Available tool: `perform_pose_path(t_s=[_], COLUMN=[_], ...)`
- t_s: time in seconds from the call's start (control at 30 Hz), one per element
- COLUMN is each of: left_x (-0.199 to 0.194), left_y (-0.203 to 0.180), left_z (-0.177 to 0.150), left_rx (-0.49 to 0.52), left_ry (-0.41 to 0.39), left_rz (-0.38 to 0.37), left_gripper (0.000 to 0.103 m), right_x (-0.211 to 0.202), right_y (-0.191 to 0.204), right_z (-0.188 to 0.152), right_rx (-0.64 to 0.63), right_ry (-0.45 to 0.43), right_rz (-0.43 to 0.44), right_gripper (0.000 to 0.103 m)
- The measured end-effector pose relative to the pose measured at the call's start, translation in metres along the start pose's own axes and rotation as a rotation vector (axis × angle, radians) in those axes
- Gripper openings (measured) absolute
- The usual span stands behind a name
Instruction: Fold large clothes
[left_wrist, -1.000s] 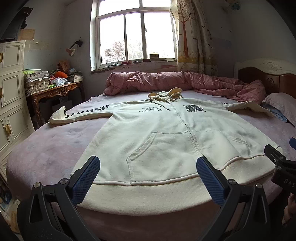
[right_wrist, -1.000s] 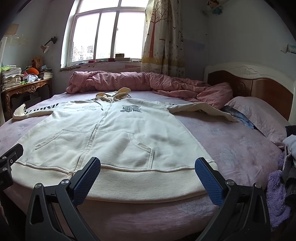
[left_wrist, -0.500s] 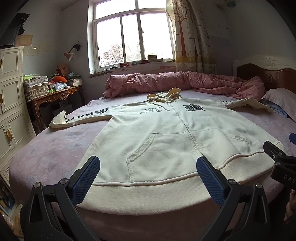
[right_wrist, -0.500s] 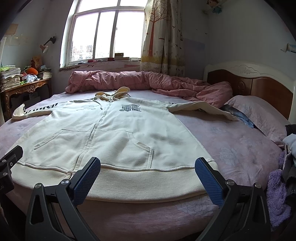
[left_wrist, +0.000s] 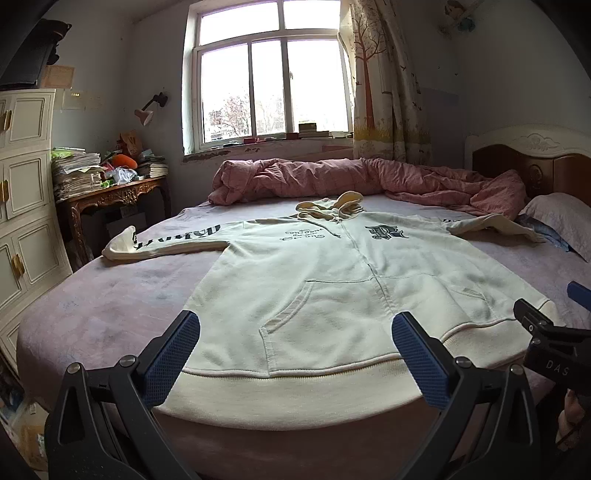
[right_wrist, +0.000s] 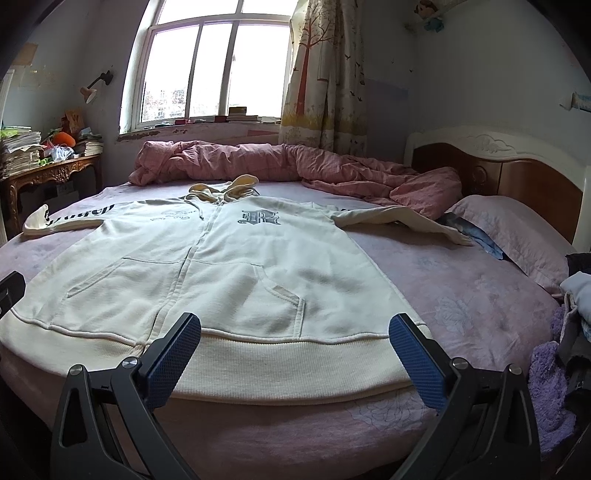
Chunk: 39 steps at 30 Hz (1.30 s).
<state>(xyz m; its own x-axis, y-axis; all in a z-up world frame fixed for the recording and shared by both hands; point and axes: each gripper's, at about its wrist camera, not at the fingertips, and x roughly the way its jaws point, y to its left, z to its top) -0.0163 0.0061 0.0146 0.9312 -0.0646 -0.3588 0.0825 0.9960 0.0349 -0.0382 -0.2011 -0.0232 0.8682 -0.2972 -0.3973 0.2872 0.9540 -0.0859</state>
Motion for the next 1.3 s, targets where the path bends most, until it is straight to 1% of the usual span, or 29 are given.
perform_pose_path(t_s=[0.1,0.23,0.33,0.4,0.57,0.6,0.73,0.83,0.97,1.13,1.3], left_x=[-0.001,-0.001,-0.004,-0.005,-0.005,-0.005,-0.009,-0.011,-0.013,-0.011,-0.011], left_y=[0.003,0.001,0.001,0.003,0.01,0.011,0.009,0.006,0.008,0.014,0.014], left_z=[0.001,0.0,0.001,0.002,0.003,0.003,0.003,0.002,0.002,0.003,0.002], left_rx=[-0.021,-0.003,-0.008,-0.016,-0.044,-0.046,-0.023,-0.003,-0.011,-0.04,-0.013], left_ry=[-0.003,-0.013,-0.033,-0.038,-0.008,-0.012,-0.037,-0.052,-0.075,-0.063,-0.072], left_rz=[-0.004,-0.016,0.004,-0.004,-0.04,-0.04,0.013,0.035,0.073,0.04,0.083], left_gripper=[0.103,0.103,0.103,0.103,0.103,0.103,0.103,0.103,0.103,0.103,0.103], right_x=[-0.002,-0.003,-0.002,0.0,0.004,0.004,0.005,0.005,0.005,0.004,0.005], right_y=[0.001,0.0,-0.001,-0.001,-0.001,0.0,0.002,0.002,0.003,0.003,0.006], right_z=[0.001,0.001,0.001,0.001,0.001,0.001,-0.002,-0.002,-0.003,-0.003,-0.004], right_rx=[-0.006,-0.001,0.006,0.003,0.003,0.0,-0.003,-0.006,-0.006,-0.01,-0.008], right_ry=[-0.001,-0.005,-0.001,0.001,0.004,0.004,0.004,0.003,0.007,0.006,-0.001], right_rz=[0.005,0.0,-0.002,-0.007,0.001,0.0,0.007,0.005,0.006,0.005,0.007], right_gripper=[0.103,0.103,0.103,0.103,0.103,0.103,0.103,0.103,0.103,0.103,0.103])
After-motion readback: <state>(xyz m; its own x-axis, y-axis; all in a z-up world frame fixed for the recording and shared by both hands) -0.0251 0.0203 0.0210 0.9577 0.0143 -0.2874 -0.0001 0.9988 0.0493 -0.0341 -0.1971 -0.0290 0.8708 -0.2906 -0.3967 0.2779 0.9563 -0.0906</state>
